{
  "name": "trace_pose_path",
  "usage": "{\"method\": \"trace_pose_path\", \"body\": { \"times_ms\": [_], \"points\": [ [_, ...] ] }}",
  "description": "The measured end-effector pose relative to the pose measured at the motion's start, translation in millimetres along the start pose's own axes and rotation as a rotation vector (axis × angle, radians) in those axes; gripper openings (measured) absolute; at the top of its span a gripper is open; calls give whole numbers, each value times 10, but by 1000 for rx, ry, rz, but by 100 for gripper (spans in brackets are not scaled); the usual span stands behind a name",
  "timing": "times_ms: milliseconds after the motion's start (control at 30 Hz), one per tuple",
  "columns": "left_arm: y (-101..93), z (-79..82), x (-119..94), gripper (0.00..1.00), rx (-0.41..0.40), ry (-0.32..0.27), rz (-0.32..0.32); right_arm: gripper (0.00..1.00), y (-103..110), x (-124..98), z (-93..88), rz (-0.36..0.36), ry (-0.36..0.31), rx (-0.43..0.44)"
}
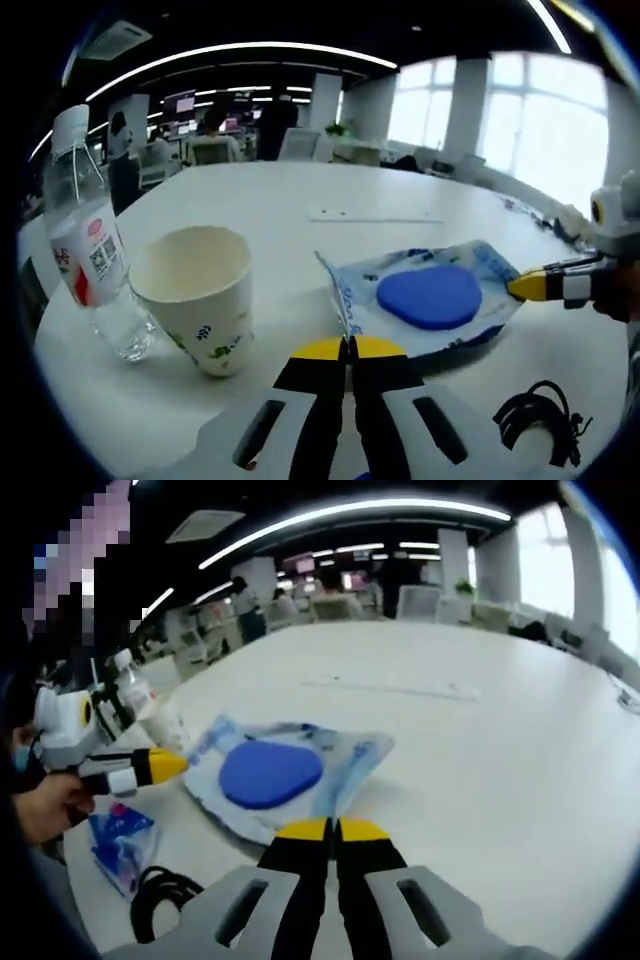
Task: Arrange the tabletop items into an orderly group along one side of the table until the central work area is clear of visible clutter.
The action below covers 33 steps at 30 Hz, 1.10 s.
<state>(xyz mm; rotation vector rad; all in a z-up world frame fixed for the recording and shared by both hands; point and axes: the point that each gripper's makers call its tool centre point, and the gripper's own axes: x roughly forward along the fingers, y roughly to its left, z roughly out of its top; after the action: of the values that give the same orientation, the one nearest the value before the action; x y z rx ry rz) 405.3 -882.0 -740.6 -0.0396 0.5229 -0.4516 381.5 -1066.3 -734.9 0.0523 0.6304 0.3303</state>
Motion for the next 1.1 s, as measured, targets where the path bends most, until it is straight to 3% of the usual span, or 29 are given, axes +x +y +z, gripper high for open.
{"method": "trace_pose_path", "body": {
  "times_ms": [133,333,667,733,1100],
  "points": [
    [73,-46,-1,1,-43,19,27,0,34,66,-56,17,21,14],
    [111,-109,-12,1,-44,34,29,0,64,109,-124,18,35,-7],
    [148,-165,-33,2,-60,54,31,0,91,127,-163,26,9,-13],
    [156,-181,-42,2,-74,54,36,0,74,147,-189,27,9,24],
    [179,-188,-45,3,-89,51,49,1,47,204,-169,25,-8,-38]
  ]
}}
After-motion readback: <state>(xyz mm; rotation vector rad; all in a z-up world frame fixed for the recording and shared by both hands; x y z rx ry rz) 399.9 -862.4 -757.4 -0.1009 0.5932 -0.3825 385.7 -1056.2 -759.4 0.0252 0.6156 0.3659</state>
